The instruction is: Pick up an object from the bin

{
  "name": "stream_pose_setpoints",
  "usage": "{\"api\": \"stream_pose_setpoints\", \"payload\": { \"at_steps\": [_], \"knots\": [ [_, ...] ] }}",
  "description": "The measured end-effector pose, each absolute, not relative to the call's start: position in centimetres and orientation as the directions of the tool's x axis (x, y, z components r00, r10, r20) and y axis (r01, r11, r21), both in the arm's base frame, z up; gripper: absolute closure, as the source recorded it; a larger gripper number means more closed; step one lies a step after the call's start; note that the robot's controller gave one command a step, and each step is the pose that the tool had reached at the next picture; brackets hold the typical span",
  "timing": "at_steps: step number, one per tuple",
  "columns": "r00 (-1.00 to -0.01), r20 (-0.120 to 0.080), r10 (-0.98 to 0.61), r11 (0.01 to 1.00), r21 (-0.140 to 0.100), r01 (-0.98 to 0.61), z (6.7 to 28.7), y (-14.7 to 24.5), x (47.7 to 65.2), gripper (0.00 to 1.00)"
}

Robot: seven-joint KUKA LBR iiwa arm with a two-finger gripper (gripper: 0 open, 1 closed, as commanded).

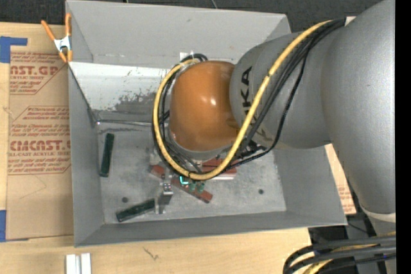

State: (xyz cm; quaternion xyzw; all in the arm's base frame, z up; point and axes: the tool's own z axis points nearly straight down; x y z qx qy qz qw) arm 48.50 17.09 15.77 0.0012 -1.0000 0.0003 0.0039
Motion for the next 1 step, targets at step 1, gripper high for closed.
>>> {"api": "stream_pose_setpoints", "payload": {
  "at_steps": [1],
  "knots": [
    [-1.0, 0.001, 0.0, 1.0, 0.001, 0.0, 16.14, 17.01, 48.72, 0.0]
  ]
}}
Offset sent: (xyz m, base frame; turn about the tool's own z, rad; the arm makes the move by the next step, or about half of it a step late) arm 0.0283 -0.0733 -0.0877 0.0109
